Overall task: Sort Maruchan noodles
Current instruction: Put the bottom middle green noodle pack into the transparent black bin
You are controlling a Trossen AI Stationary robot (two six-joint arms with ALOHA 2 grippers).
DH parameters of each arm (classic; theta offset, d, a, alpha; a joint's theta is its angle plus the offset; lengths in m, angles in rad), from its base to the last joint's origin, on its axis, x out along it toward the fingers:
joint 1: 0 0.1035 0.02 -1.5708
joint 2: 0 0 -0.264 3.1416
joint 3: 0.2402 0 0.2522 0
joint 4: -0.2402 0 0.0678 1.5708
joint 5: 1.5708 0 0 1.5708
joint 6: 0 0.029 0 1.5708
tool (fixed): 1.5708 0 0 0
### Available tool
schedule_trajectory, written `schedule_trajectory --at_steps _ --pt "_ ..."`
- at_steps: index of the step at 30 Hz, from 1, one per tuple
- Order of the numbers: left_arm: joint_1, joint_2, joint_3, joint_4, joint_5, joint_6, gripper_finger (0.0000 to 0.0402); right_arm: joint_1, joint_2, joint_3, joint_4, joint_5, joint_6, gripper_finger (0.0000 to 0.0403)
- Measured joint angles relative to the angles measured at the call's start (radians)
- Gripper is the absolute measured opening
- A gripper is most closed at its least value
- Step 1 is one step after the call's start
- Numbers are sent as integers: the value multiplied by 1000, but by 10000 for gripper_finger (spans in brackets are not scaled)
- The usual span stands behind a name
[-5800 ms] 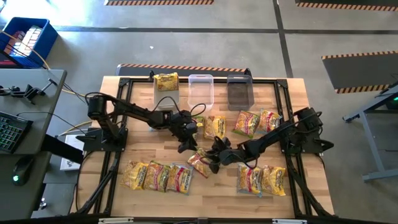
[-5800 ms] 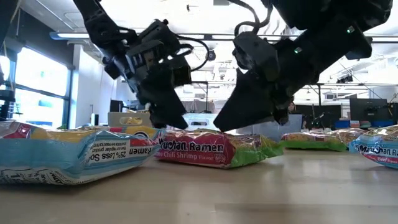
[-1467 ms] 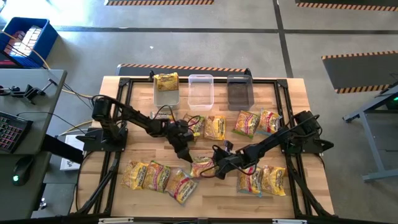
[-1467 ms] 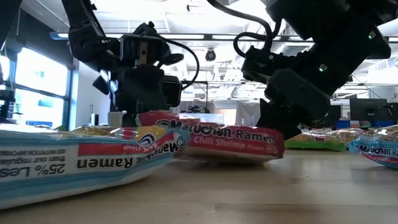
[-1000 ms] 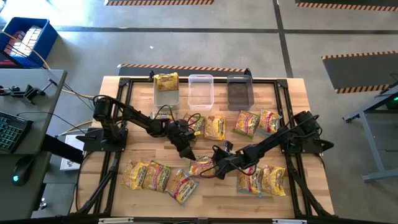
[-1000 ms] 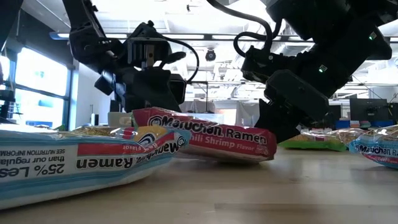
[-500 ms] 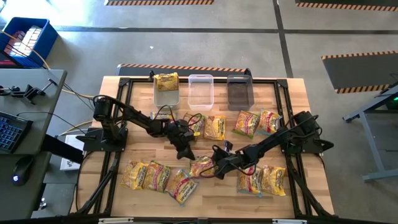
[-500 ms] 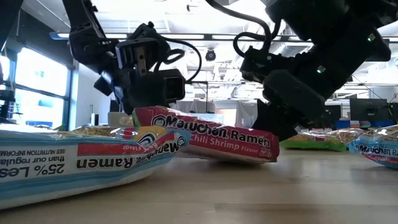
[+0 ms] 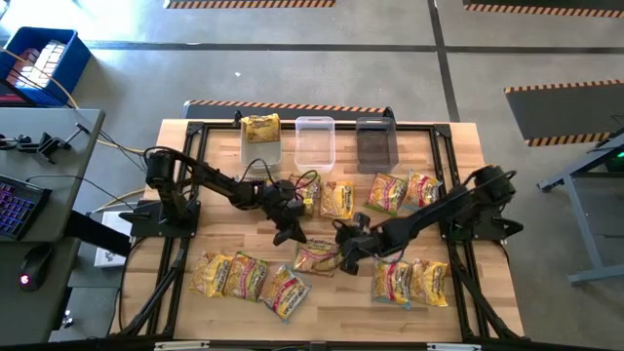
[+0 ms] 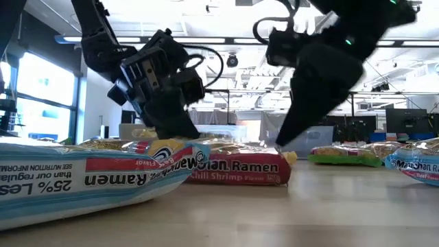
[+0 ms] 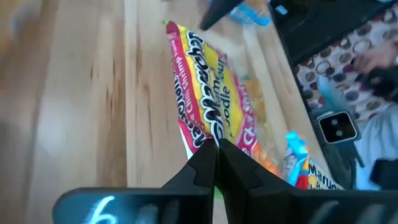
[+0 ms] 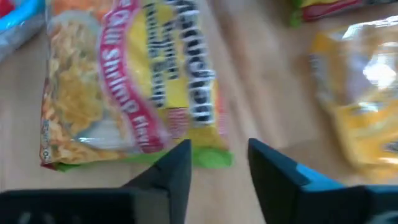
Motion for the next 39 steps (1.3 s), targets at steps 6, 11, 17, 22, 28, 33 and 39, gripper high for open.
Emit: schedule_trajectory --at_steps 6,11,17,22,28,33,39 --pt "12 -78 1 -13 -40 229 0 -118 -116 2 0 -214 -49 225" --pt "12 -165 1 -91 -141 393 0 -247 -143 2 71 -412 -52 250" --pt "12 -251 1 -153 -245 536 0 -375 -142 2 124 -570 -63 257" --pt "12 -287 1 -169 -279 567 0 -444 -141 2 161 -671 -90 257" --pt "12 -291 1 -150 -291 587 0 -469 -110 2 202 -746 -131 257" --pt "12 -291 1 -141 -316 587 0 -471 -60 2 218 -760 -181 257" --pt "11 -291 1 -138 -343 578 0 -468 -33 2 273 -769 -182 240"
